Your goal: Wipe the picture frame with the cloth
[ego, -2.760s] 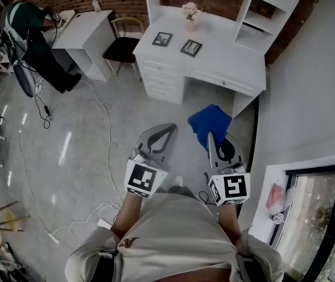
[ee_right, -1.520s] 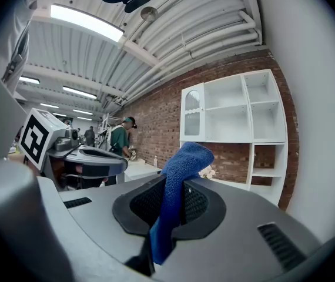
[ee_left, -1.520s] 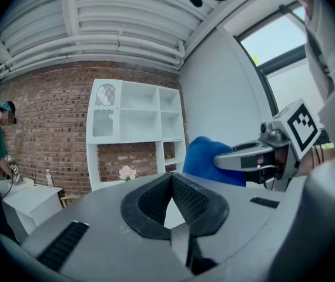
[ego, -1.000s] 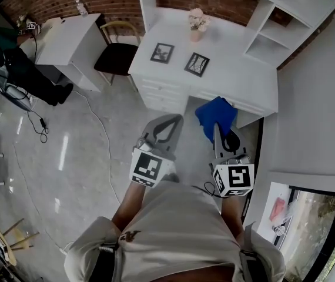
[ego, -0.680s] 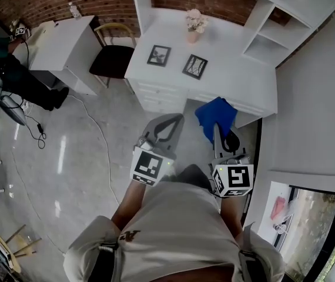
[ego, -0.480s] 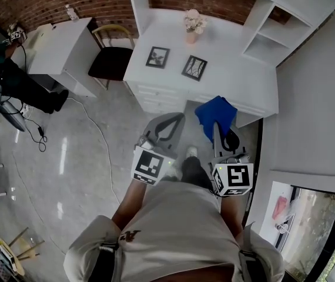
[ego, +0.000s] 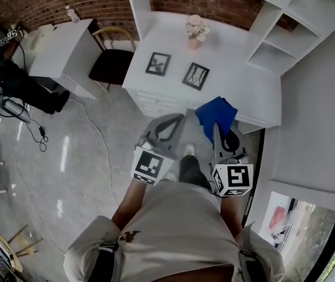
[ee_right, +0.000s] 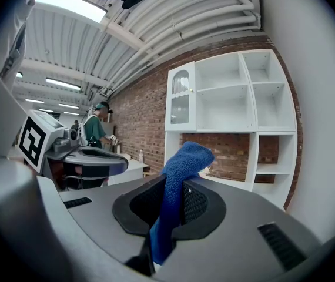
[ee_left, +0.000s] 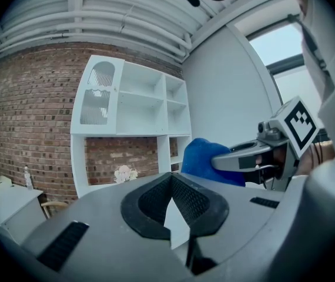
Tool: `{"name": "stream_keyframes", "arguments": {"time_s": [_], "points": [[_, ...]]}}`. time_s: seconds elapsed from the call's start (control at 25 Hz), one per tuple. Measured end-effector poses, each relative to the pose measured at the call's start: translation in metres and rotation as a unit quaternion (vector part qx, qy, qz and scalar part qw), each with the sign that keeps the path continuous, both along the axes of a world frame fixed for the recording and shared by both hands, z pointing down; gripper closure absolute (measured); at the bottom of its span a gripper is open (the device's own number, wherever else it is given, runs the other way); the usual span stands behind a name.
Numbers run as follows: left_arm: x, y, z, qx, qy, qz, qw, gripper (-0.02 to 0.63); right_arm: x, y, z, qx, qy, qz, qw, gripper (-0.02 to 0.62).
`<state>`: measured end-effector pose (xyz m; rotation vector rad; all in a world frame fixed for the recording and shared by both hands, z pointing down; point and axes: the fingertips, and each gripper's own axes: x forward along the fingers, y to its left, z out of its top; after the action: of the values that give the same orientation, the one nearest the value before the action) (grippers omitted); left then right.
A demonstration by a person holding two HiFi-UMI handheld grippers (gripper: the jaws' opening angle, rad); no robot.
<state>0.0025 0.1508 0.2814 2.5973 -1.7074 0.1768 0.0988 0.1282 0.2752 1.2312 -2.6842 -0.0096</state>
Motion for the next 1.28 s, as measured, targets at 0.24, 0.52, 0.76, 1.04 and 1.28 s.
{"name": "stream_keyframes", "arguments": {"time_s": [0.24,0.52,0.76,1.04,1.28], "points": [[-0.005,-0.048,0.007,-0.01,0.004,-0.005,0.9999,0.604,-0.006,-0.048,0.012,-0.02,0.0,-0.01,1.0,0.568],[-0.006,-0.092,0.019,-0.023,0.004,-0.02,0.9995,0.604,-0.01,-0.093,0.021,-0.037,0.001,-0.03,0.999,0.568],[-0.006,-0.127,0.039,-0.039,0.005,-0.03,0.9988,0.606,-0.009,-0.131,0.04,-0.055,0.009,-0.045,0.997,0.568],[-0.009,-0.158,0.059,-0.054,0.011,-0.039,0.9977,0.604,-0.01,-0.168,0.056,-0.073,0.017,-0.06,0.995,0.568],[-0.012,-0.175,0.084,-0.072,0.014,-0.04,0.9965,0.604,-0.012,-0.186,0.08,-0.097,0.026,-0.062,0.993,0.568]]}}
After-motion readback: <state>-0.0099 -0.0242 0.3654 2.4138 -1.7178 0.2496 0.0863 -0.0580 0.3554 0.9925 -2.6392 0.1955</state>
